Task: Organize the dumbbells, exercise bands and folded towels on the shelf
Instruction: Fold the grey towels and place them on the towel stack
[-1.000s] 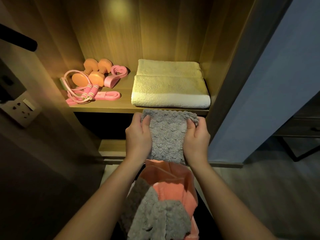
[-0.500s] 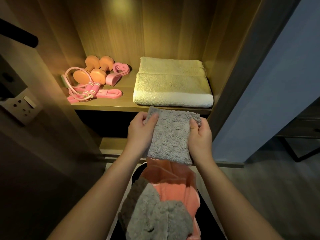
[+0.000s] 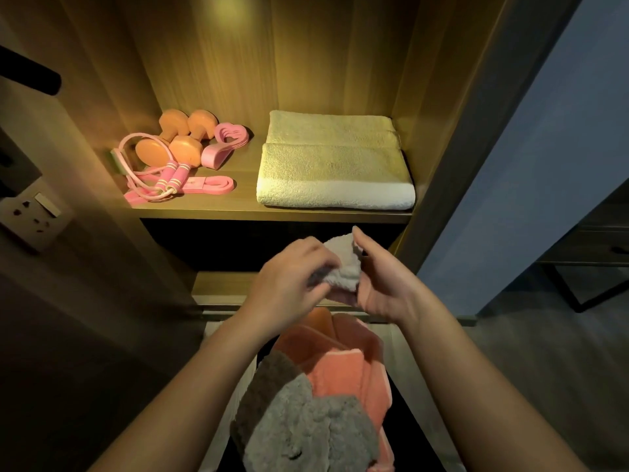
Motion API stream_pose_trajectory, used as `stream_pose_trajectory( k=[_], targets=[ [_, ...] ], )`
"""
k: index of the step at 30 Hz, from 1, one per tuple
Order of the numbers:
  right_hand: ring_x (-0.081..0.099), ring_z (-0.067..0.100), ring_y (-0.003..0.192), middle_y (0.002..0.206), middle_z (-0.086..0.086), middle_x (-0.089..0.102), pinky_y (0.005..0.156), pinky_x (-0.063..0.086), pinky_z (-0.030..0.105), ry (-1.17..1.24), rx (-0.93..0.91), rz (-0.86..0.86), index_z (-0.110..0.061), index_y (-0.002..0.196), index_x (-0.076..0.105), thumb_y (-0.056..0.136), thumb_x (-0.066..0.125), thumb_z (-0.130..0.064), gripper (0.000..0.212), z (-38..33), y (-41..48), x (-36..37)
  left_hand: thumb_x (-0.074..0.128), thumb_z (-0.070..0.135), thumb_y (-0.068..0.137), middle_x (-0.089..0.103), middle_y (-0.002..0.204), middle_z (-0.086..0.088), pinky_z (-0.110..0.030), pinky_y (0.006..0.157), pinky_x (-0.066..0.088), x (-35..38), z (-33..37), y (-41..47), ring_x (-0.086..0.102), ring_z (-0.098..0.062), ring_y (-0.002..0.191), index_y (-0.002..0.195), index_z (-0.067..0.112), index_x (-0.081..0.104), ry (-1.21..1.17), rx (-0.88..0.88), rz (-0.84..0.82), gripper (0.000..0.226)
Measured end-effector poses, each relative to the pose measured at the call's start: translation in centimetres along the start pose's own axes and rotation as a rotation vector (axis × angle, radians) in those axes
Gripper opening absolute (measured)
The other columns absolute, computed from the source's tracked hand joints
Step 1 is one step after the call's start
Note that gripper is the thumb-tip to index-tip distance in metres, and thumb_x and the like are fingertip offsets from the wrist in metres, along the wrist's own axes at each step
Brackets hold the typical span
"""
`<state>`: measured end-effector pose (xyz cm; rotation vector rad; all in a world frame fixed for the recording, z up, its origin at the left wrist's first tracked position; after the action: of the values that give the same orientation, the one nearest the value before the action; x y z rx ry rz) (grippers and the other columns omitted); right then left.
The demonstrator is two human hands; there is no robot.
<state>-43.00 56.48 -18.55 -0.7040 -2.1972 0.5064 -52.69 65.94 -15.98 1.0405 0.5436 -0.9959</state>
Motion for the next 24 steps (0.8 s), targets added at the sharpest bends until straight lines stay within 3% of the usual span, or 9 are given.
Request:
stream_pose_trajectory(
  k=[3,5,8,10,12,15,19,22,24],
  targets=[
    [0.072,0.024,0.068,0.088,0.016,0.073,0.053,0.059,0.034,0.028,-0.026,0.099,0.0,0.107,0.064,0.099,0.051,-0.019,0.024,0.2,0.1,-0.8,0.057,0.039,0.086,0.061,0.094,0.009,-0.028,0.079,0.045,0.5,0.1,-1.1,0.055,-0.007,0.09,0.092,0.02,0.068,-0.005,0.093,-0.075,0.023],
    [0.073,0.027,0.077,0.099,0.019,0.072,0.058,0.06,0.036,0.034,-0.08,0.149,0.002,0.12,0.058,0.098,0.051,-0.008,0.025,0.2,0.3,-1.5,0.056,0.035,0.09,0.061,0.091,0.012,-0.035,0.08,0.048,0.1,-0.6,-1.6,0.057,-0.006,0.087,0.087,0.02,0.066,-0.088,-0.024,0.062,0.019],
    [0.071,0.03,0.093,0.108,0.018,0.071,0.072,0.06,0.038,0.069,-0.105,0.111,-0.002,0.118,0.057,0.097,0.051,-0.007,0.023,0.0,0.3,-1.8,0.055,0.031,0.096,0.061,0.104,0.004,-0.038,0.076,0.055,-1.1,-3.1,-1.8,0.06,-0.011,0.088,0.106,0.017,0.061,-0.338,-0.611,0.299,0.019],
    [0.071,0.028,0.094,0.109,0.017,0.07,0.074,0.06,0.037,0.051,-0.14,0.059,-0.001,0.118,0.058,0.095,0.05,-0.005,0.025,-0.4,0.1,-1.4,0.052,0.046,0.096,0.066,0.111,-0.007,-0.039,0.078,0.055,-0.4,-3.9,-1.7,0.064,-0.019,0.093,0.119,0.011,0.058,-0.836,-1.095,0.138,0.042],
    [0.07,0.028,0.097,0.113,0.018,0.069,0.077,0.06,0.037,0.021,-0.167,0.013,0.0,0.122,0.058,0.094,0.05,-0.002,0.03,-0.8,0.2,-0.9,0.05,0.059,0.092,0.072,0.108,-0.014,-0.044,0.082,0.055,0.4,-3.4,-1.8,0.067,-0.03,0.099,0.115,0.011,0.063,-1.302,-1.342,-0.05,0.055],
    [0.066,0.029,0.106,0.12,0.019,0.066,0.083,0.058,0.037,-0.013,-0.182,-0.013,-0.001,0.124,0.057,0.093,0.048,0.0,0.032,-1.2,0.2,-0.9,0.057,0.044,0.093,0.073,0.108,-0.014,-0.042,0.084,0.055,0.8,-3.5,-1.3,0.07,-0.029,0.098,0.118,0.01,0.064,-1.392,-1.282,-0.032,0.042],
    [0.068,0.019,0.088,0.105,0.011,0.069,0.067,0.058,0.028,-0.225,-0.206,0.131,-0.006,0.113,0.061,0.096,0.05,-0.001,0.021,-0.8,0.7,-2.0,0.052,0.035,0.099,0.072,0.104,-0.009,-0.04,0.083,0.057,0.0,-4.9,-0.3,0.07,-0.021,0.091,0.1,0.014,0.066,-0.697,-0.989,0.145,0.025],
    [0.062,0.012,0.097,0.116,0.004,0.065,0.083,0.053,0.028,-0.608,-0.366,0.442,-0.009,0.13,0.056,0.095,0.056,-0.01,0.035,-1.3,1.0,-3.5,0.054,0.04,0.095,0.068,0.096,0.0,-0.041,0.079,0.057,-1.0,-4.8,0.4,0.067,-0.017,0.088,0.101,0.018,0.063,-0.408,-0.817,0.165,0.025],
    [0.063,0.014,0.105,0.12,0.006,0.065,0.087,0.053,0.029,-0.508,-0.413,0.389,-0.008,0.131,0.055,0.098,0.053,-0.015,0.034,-1.3,1.0,-2.6,0.058,0.039,0.093,0.065,0.093,0.004,-0.031,0.07,0.054,-1.1,-3.9,0.9,0.064,-0.011,0.084,0.103,0.019,0.061,-0.317,-0.75,0.15,0.022]
  ],
)
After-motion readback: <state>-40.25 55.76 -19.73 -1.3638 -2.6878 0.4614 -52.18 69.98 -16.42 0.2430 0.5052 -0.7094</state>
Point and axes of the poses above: each hand's wrist, its own y-axis towards the middle knuckle, its own x-axis out of the palm, z = x × y, the point moved 4 cm from there along y, towards the middle knuckle
